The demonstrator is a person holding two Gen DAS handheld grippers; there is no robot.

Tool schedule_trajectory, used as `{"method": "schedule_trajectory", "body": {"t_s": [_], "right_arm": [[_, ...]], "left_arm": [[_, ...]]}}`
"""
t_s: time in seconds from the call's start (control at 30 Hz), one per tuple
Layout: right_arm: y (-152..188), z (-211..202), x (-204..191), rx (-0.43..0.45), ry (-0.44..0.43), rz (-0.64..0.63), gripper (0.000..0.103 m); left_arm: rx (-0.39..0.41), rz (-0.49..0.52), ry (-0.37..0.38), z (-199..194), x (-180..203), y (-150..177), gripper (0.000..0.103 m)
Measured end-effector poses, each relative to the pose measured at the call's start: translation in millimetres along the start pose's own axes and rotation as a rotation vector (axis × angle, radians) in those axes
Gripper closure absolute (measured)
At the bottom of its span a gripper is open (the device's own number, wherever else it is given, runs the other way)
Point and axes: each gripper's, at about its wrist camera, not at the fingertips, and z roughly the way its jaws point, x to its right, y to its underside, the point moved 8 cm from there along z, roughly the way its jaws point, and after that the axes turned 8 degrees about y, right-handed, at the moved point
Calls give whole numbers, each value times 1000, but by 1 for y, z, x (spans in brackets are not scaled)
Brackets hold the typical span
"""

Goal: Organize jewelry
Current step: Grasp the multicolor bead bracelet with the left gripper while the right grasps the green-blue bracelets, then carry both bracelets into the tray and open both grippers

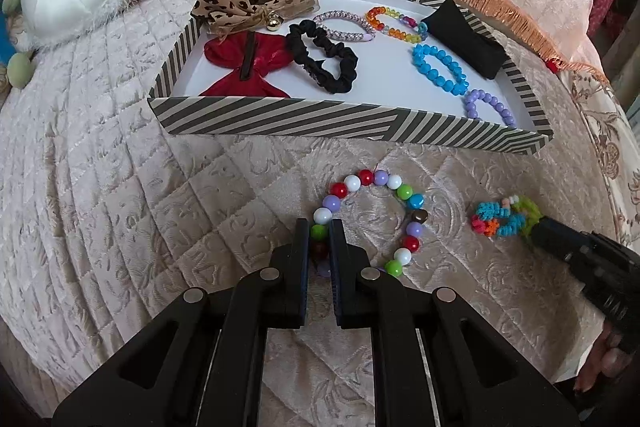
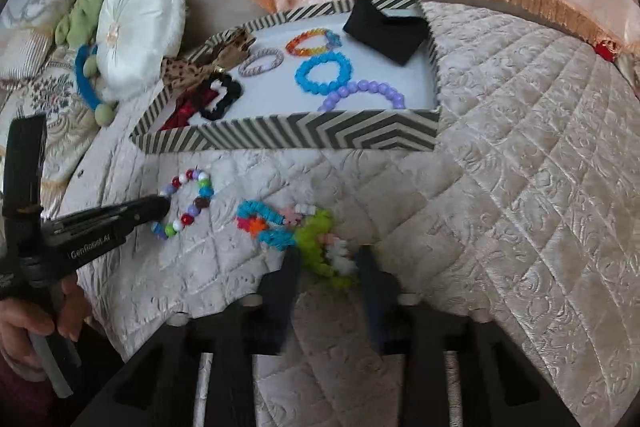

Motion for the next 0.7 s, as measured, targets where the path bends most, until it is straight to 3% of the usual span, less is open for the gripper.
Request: {"method": "schedule_trajectory", "body": {"t_s": [0.2,0.4,0.7], "right_arm": [[-13,-31,-8,97,-72,18,91],[-22,-46,-14,128,-125,50,91],[-38,-89,-27,201,-145,25,91]], "left_arm": [[32,16,9,-16,6,-3,95],[74,31,21,-43,11,-13,95],[126,70,16,-78,20,-24,95]]}}
